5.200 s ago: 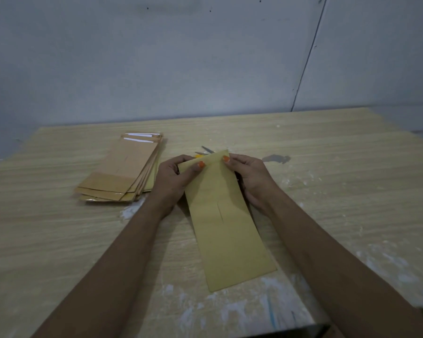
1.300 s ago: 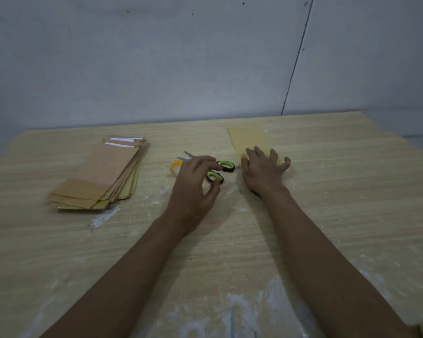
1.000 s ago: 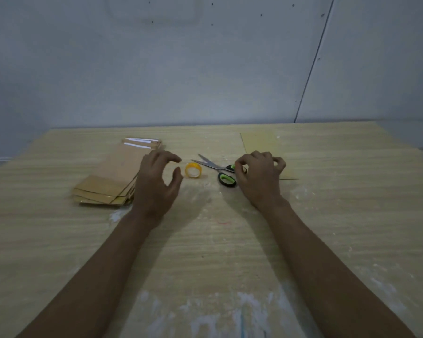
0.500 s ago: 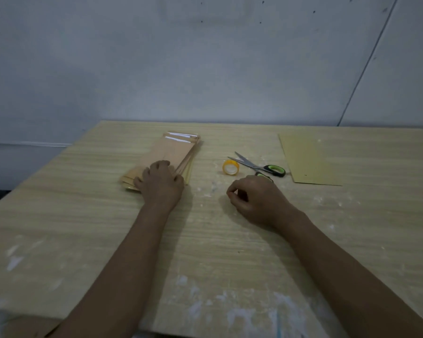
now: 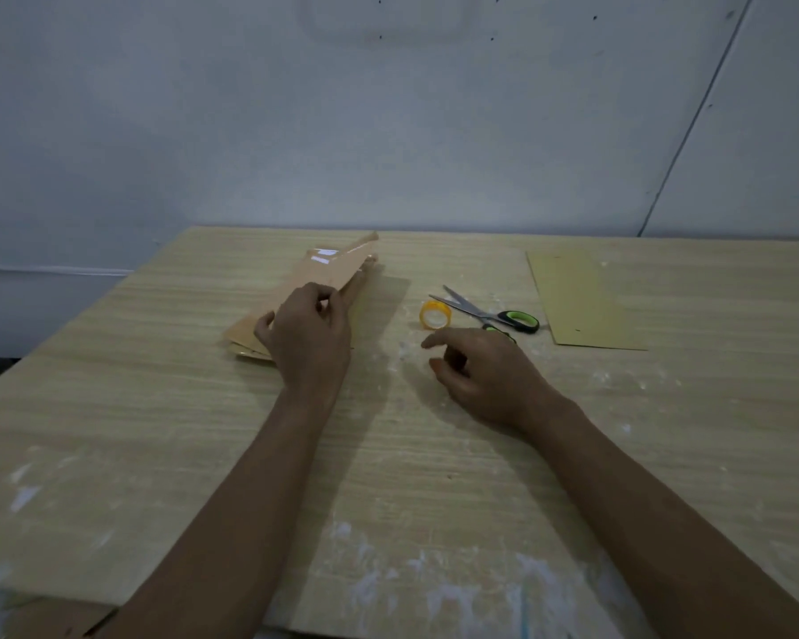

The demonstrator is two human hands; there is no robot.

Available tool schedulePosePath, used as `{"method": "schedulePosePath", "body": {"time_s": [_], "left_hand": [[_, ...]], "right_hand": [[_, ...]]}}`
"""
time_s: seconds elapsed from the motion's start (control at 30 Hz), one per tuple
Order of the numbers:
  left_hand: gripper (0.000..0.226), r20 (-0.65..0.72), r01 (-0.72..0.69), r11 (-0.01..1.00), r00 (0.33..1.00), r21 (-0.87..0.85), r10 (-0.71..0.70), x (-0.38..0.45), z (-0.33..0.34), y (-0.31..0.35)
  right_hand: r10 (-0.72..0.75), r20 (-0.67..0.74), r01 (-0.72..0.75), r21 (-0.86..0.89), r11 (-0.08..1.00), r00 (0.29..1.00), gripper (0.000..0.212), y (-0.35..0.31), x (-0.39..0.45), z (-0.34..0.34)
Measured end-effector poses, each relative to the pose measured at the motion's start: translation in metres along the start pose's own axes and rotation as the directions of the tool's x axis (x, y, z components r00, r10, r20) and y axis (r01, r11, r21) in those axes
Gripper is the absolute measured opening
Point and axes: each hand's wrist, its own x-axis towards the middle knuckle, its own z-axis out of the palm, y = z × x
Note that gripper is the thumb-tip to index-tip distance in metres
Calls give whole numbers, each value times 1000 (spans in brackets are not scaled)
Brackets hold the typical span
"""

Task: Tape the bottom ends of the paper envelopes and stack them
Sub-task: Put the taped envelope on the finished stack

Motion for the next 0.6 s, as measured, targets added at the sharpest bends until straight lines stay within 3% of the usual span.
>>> {"method": "schedulePosePath", "body": {"time_s": [0.1, 0.2, 0.47, 0.6], "left_hand": [[11, -94, -175, 965, 983, -194, 159, -1, 1, 3], [7, -166, -278, 924, 956, -262, 241, -6, 4, 10], [8, -220, -266, 918, 954, -294, 205, -12, 6, 18], [8, -237, -283, 908, 947, -308, 215, -11, 3, 19]], "right_hand": [[18, -51, -14, 77, 997, 999, 47, -4, 1, 0], [36, -74, -21, 199, 980, 997, 65, -9, 0, 0], [44, -29, -38, 168, 985, 999, 74, -9, -2, -1], [74, 3, -72, 249, 966, 997, 82, -9, -3, 1]]}}
